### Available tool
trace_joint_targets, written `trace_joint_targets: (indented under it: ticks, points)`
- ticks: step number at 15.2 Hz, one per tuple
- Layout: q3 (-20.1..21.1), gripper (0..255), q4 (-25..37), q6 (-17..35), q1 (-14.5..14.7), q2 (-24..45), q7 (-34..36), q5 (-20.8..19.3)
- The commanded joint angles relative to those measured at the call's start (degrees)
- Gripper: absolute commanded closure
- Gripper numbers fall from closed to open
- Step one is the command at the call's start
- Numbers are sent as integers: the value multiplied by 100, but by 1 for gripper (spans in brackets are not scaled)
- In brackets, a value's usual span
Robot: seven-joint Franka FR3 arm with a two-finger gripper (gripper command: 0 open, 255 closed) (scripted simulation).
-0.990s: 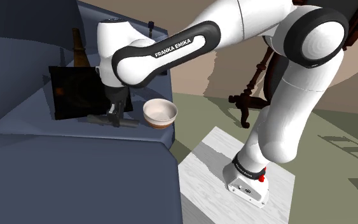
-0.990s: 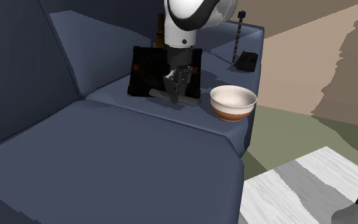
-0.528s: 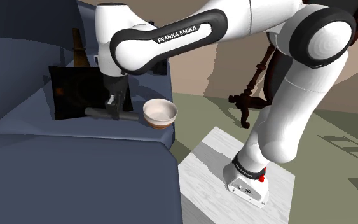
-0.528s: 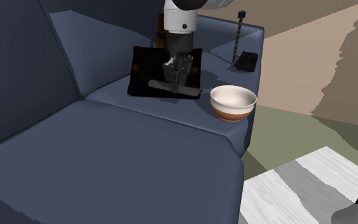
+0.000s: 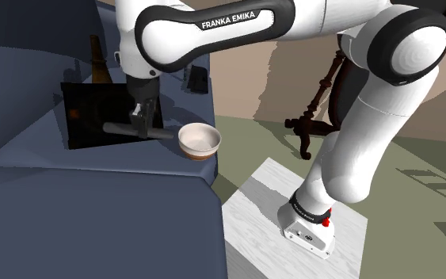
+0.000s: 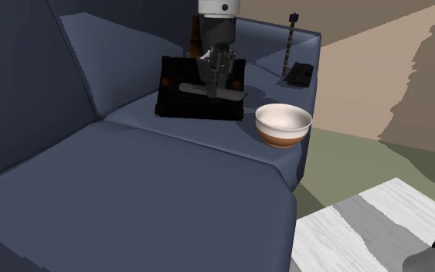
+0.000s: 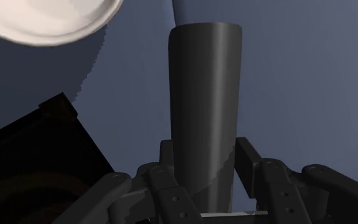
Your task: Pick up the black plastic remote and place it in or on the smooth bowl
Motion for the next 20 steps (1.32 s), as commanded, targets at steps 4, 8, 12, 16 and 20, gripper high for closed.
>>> trace_joint_targets:
  ticks: [4, 8, 12, 16, 20]
  points:
    - [-150, 255, -568, 18, -173, -548, -380, 151]
    - [-403, 255, -1312, 109, -367, -1185, -894, 277]
    - [-702, 255, -1951, 144, -547, -1761, -1406, 315]
    - [-1034, 255, -2490, 138, -738, -2276, -1913, 265]
    - [-1118, 255, -2785, 374, -785, -2326, -2050, 244]
